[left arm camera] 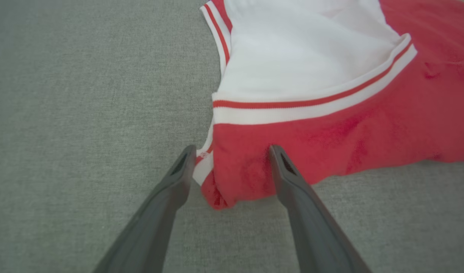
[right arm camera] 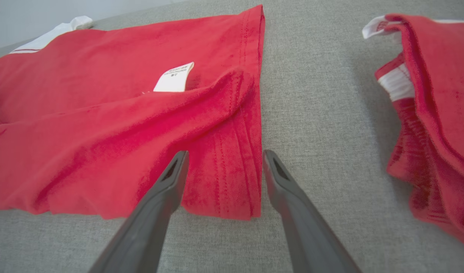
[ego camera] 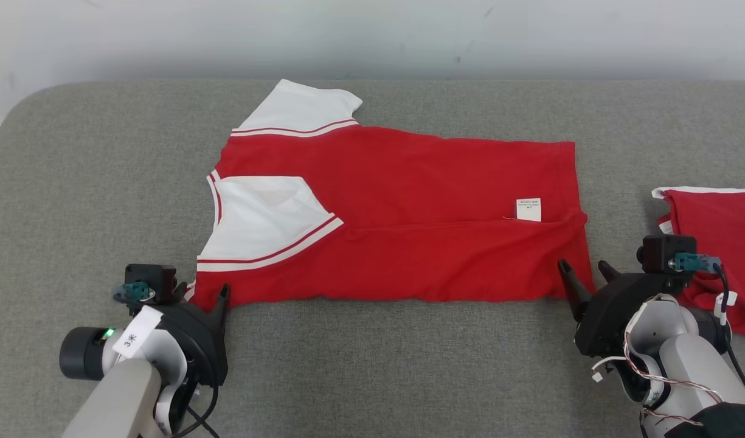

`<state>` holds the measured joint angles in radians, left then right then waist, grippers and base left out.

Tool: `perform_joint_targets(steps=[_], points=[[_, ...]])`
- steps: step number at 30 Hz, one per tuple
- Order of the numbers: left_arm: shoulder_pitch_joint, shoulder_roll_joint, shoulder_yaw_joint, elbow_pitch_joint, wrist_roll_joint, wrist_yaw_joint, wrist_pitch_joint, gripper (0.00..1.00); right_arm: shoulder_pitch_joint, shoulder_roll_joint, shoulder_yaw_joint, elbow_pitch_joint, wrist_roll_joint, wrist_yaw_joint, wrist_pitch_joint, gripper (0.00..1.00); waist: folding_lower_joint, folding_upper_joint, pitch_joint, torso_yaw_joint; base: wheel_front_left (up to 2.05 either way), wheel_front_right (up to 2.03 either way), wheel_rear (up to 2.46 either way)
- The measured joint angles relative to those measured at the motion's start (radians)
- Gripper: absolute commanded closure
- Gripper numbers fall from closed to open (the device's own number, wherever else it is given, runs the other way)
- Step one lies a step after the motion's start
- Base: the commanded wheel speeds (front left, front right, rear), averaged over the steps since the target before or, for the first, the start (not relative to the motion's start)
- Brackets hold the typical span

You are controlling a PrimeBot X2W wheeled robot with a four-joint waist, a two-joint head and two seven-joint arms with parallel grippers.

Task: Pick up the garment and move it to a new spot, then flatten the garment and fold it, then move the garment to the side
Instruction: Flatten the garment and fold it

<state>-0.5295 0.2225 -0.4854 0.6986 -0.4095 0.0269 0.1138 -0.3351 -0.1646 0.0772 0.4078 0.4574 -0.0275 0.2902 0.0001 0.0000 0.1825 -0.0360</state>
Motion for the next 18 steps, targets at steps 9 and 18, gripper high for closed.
perform_joint_targets(steps=[9,18], points=[[-0.009,-0.003,-0.002,0.025,-0.003,-0.011,0.017,0.93,-0.021,0.001,0.007,0.024,-0.002,0.001,0.0,0.0,0.0,0.0001,0.01,0.007,0.0,0.0,0.0],[-0.009,-0.004,-0.003,0.033,-0.006,-0.027,0.028,1.0,-0.021,-0.009,0.013,0.052,-0.003,0.001,0.009,0.0,0.0,0.0,0.005,0.006,0.0,0.0,0.0]])
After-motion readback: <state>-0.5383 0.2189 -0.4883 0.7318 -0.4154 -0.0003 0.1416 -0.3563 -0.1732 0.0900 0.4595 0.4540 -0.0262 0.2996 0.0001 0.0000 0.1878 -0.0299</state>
